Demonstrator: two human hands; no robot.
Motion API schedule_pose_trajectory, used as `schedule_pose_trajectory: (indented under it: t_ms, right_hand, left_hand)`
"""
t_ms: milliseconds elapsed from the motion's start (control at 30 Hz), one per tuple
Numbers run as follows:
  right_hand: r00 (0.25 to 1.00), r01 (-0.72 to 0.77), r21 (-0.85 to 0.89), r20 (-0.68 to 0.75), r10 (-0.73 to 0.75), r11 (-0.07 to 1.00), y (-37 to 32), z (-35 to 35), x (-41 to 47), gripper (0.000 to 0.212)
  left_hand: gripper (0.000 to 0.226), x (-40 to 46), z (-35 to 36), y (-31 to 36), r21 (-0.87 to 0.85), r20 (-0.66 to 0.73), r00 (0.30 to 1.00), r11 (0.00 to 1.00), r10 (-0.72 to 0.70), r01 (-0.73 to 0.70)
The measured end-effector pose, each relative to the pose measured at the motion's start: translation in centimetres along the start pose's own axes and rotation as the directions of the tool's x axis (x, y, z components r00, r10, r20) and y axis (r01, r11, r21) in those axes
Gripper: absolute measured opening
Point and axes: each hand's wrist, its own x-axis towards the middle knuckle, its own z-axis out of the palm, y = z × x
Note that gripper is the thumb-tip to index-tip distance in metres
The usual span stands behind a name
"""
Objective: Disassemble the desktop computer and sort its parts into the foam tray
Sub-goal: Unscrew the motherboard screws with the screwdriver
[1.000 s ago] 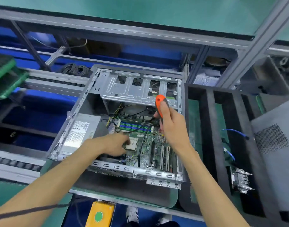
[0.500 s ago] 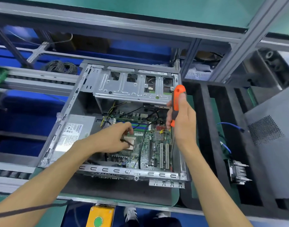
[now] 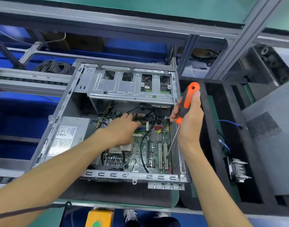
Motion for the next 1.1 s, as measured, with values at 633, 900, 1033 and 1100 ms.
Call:
schedule_pose_trajectory:
  t_ms: [633, 900, 1033, 1100]
  right_hand:
    - [0.999, 0.004, 0.097, -0.033, -0.001, 0.995, 0.1, 0.1, 0.2, 0.052]
    - [0.995, -0.023, 0.222, -0.085, 0.043, 0.975, 0.2, -0.4, 0.5, 0.051]
    - [0.997, -0.014, 0.193, -0.067, 0.028, 0.981, 0.2, -0.3, 0.5, 0.052]
    - [0.997, -0.015, 0.180, -0.069, 0.028, 0.984, 0.2, -0.3, 0.5, 0.051]
  left_hand:
    - [0.048, 5.8, 1.4, 6.6, -0.265, -0.160, 0.985, 0.958, 0.068, -0.110]
    - [0.017, 6.7, 0.6, 6.2, -0.486, -0.202, 0.956, 0.869, -0.214, 0.092]
    - [0.028, 8.2, 0.2, 7.1, -0.408, 0.036, 0.983, 0.895, -0.183, 0.181]
    - [0.041, 8.7, 0.3, 7.2, -0.359, 0.090, 0.985, 0.918, -0.148, 0.171]
